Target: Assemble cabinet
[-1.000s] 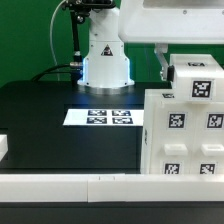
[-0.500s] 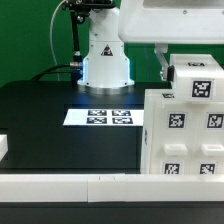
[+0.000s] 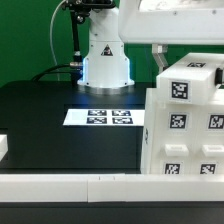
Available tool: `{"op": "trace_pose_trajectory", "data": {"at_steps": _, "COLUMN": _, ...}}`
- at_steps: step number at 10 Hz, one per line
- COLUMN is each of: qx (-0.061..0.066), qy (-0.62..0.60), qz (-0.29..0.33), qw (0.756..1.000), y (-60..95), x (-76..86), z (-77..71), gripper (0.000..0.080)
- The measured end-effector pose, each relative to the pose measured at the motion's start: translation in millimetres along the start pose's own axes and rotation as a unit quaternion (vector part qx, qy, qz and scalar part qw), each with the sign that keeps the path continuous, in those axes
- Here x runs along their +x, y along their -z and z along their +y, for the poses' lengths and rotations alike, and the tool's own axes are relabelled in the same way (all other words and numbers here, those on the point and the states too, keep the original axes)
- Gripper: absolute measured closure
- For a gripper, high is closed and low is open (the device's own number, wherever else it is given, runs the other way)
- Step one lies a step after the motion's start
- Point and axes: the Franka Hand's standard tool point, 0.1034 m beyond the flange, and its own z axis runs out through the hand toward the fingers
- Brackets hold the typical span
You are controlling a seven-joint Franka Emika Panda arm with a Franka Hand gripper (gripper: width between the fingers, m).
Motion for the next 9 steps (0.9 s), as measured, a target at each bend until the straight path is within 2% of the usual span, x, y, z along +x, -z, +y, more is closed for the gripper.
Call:
{"op": "trace_pose_trajectory", "data": {"at_steps": 1, "qx": 0.016, "qy": -0.067, "qz": 0.009, "qw": 0.998, "y": 0.5, "x": 2.5, "z": -1.0, "gripper": 0.0241}}
{"op": "trace_pose_trajectory", "data": {"at_steps": 3, "qx": 0.016, "qy": -0.105, "qz": 0.009, "qw": 0.994, "y": 0.6, "x": 3.4, "z": -0.5, "gripper": 0.0241}}
{"op": "trace_pose_trajectory", "data": {"at_steps": 5, "qx": 0.022, "qy": -0.232, "qz": -0.009, "qw": 0.972, "y": -0.2, "x": -0.3, "z": 9.9, "gripper": 0.0241}}
{"op": "trace_pose_trajectory", "data": {"at_steps": 6, "qx": 0.027, "qy": -0.289, "qz": -0.024, "qw": 0.957, "y": -0.2, "x": -7.7, "z": 15.4, "gripper": 0.0241}}
{"op": "trace_pose_trajectory", "data": {"at_steps": 7, "qx": 0.026, "qy": -0.286, "qz": -0.024, "qw": 0.958, "y": -1.2, "x": -13.6, "z": 18.3, "gripper": 0.0241}}
{"op": "trace_pose_trajectory", "data": {"at_steps": 9, "qx": 0.027, "qy": -0.285, "qz": -0.025, "qw": 0.958, "y": -1.5, "x": -13.6, "z": 18.2, "gripper": 0.0241}}
